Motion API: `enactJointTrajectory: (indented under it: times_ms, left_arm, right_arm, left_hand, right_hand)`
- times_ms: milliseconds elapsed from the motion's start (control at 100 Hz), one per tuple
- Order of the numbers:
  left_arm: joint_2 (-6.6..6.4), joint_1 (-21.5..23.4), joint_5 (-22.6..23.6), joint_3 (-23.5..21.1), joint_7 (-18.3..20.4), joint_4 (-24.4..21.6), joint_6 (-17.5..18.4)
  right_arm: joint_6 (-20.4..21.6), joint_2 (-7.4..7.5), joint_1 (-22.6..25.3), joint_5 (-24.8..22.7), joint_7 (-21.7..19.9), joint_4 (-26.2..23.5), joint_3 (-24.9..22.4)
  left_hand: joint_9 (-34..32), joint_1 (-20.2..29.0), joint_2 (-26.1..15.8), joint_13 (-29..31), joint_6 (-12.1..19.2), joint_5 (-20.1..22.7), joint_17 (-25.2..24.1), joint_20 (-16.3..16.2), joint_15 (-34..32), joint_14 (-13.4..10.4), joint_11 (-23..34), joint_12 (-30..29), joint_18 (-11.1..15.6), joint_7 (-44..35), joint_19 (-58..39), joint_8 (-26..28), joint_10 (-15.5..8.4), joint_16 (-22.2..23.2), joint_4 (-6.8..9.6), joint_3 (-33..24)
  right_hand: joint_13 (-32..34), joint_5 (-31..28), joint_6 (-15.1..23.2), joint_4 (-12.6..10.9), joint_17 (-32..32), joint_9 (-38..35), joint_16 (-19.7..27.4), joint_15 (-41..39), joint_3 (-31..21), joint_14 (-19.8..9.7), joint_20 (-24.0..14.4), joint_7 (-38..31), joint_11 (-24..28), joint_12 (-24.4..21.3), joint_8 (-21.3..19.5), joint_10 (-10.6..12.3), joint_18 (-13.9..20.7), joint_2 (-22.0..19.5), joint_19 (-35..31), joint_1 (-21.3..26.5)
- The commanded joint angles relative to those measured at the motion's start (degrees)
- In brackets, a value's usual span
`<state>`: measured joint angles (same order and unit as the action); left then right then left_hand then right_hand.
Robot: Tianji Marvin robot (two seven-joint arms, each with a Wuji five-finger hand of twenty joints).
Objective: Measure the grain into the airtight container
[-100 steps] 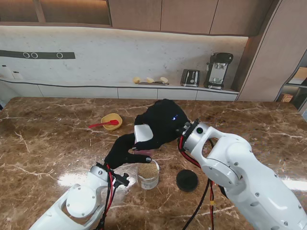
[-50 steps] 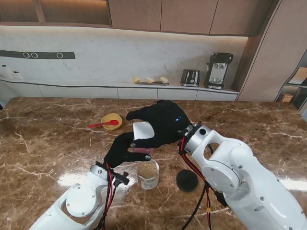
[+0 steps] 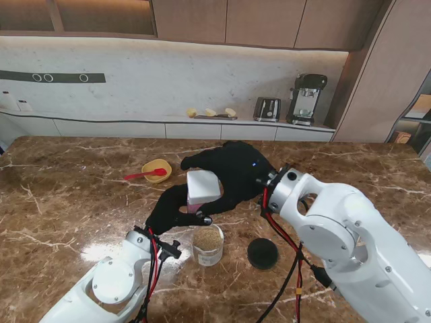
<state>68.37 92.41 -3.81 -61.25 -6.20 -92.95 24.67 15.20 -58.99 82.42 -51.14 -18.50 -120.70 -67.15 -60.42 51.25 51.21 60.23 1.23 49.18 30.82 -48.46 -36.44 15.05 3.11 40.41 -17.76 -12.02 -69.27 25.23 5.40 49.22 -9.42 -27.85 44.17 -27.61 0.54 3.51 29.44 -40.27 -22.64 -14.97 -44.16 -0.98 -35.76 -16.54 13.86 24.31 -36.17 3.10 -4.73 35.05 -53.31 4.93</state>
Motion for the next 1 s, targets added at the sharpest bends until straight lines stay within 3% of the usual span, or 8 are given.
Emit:
enactJointTrajectory:
  times_ms: [0, 180, 290, 440, 520, 770, 890, 990]
  left_arm:
    - [0.17, -0.08, -0.05, 0.31, -0.15, 0.14, 0.15]
    - [0.19, -0.10, -0.06, 0.44, -0.17, 0.23, 0.13]
    - [0.23, -0.06, 0.11, 0.39, -0.41, 0.19, 0.08]
    - [0.30, -0.02, 0.17, 0.51, -0.65, 0.27, 0.11]
    - [0.32, -0.03, 0.09, 0.60, -0.66, 0.36, 0.17]
    - [0.36, -0.07, 0.13, 0.60, -0.82, 0.34, 0.26]
    - [0.37, -0.15, 0.16, 0.64, -0.85, 0.39, 0.31]
    - [0.35, -0.12, 0.14, 0.63, -0.78, 0.38, 0.26]
  right_arm:
    - [-2.26, -0.67, 0.73, -0.20, 1.85, 1.55, 1.48]
    - [-5.92, -1.55, 1.00, -4.19, 8.15, 2.98, 4.32]
    - [-7.09, -1.84, 0.66, -4.12, 9.64, 3.58, 5.51]
    - [-9.33, -2.14, 0.51, -5.24, 11.56, 3.94, 7.21]
    - [-10.61, -2.31, 0.46, -7.05, 13.22, 4.28, 8.10]
    - [-16.84, -2.79, 0.20, -9.66, 15.64, 4.68, 10.77]
    - [-19.88, -2.89, 0.49, -11.03, 15.55, 3.94, 11.43]
    - [-19.91, -2.81, 0.95, -11.06, 14.85, 3.23, 10.92]
  left_hand:
    - [-6.94, 11.00, -21.19, 0.67, 7.29, 6.16, 0.29, 0.47, -0.99, -3.41, 9.41, 3.82, 2.70, -39.23, -0.60, -0.46, -3.47, 0.06, 2.05, -11.42]
    - [-7.00, 11.03, -21.15, 0.73, 7.17, 6.21, 0.33, 0.43, -1.09, -3.33, 9.46, 3.84, 2.65, -39.23, -0.68, -0.50, -3.48, 0.12, 2.07, -11.46]
    - [-7.07, 11.02, -21.08, 0.72, 7.18, 6.27, 0.29, 0.41, -1.13, -3.30, 9.52, 3.86, 2.66, -39.26, -0.69, -0.51, -3.45, 0.14, 2.06, -11.49]
    - [-7.11, 10.89, -21.05, 0.72, 7.22, 6.30, 0.31, 0.40, -1.15, -3.38, 9.52, 3.83, 2.56, -39.29, -0.72, -0.55, -3.49, 0.13, 2.04, -11.56]
    - [-7.16, 10.91, -21.02, 0.71, 7.30, 6.36, 0.28, 0.41, -1.12, -3.33, 9.55, 3.83, 2.58, -39.32, -0.70, -0.55, -3.50, 0.11, 2.04, -11.65]
    - [-7.19, 10.76, -20.99, 0.79, 7.41, 6.24, 0.37, 0.41, -1.09, -3.41, 9.53, 3.82, 2.63, -39.29, -0.71, -0.58, -3.55, 0.07, 1.97, -11.71]
    - [-7.11, 10.67, -21.03, 0.82, 7.58, 6.14, 0.43, 0.42, -1.07, -3.70, 9.49, 3.80, 2.73, -39.27, -0.72, -0.62, -3.75, 0.05, 1.95, -11.76]
    - [-7.07, 10.69, -21.04, 0.80, 7.53, 6.10, 0.43, 0.43, -1.03, -3.60, 9.48, 3.80, 2.75, -39.24, -0.72, -0.67, -3.69, 0.03, 1.94, -11.77]
  right_hand:
    - [3.57, -1.98, -0.18, 1.73, 3.05, -2.56, -3.46, -3.67, 1.17, -1.09, -2.04, -3.71, 3.57, 4.20, -3.64, 0.43, 1.13, 0.88, -4.09, 1.31]
    - [12.48, -9.61, 4.04, 1.32, 10.30, -12.38, -12.98, -17.75, 3.29, -3.47, -2.70, -10.14, 14.07, 14.31, -11.69, 3.56, 3.10, 0.85, -17.25, 6.63]
    - [16.72, -15.28, 5.54, 1.12, 13.56, -18.93, -16.07, -26.10, 5.13, -3.27, -2.86, -12.68, 17.64, 17.01, -13.28, 3.77, 3.44, 1.19, -25.01, 9.93]
    - [21.71, -19.91, 5.47, 0.24, 17.98, -26.14, -17.07, -34.34, 3.22, -2.58, -2.09, -12.90, 20.23, 18.63, -10.86, 3.71, 4.39, 1.40, -33.55, 10.30]
    - [24.31, -22.69, 5.42, -0.48, 20.54, -29.61, -16.44, -36.28, 3.90, -1.93, -1.06, -13.32, 20.43, 18.30, -8.97, 3.32, 4.70, -1.71, -36.42, 10.56]
    - [31.43, -28.40, 3.60, -1.20, 28.52, -39.33, -14.67, -39.56, 5.85, 0.04, 2.60, -14.01, 19.43, 15.47, -1.80, 1.55, 4.60, -5.00, -42.04, 12.81]
    - [31.27, -26.13, 2.35, -1.43, 29.33, -39.20, -12.70, -38.31, 4.09, 0.94, 4.66, -11.88, 16.93, 13.36, 2.60, 0.76, 5.07, -5.78, -41.65, 7.01]
    - [27.21, -19.00, 1.66, -1.04, 23.28, -32.30, -10.21, -27.85, 0.59, 1.09, 5.77, -7.17, 11.69, 11.10, 5.56, 0.09, 4.67, -7.21, -35.60, -1.10]
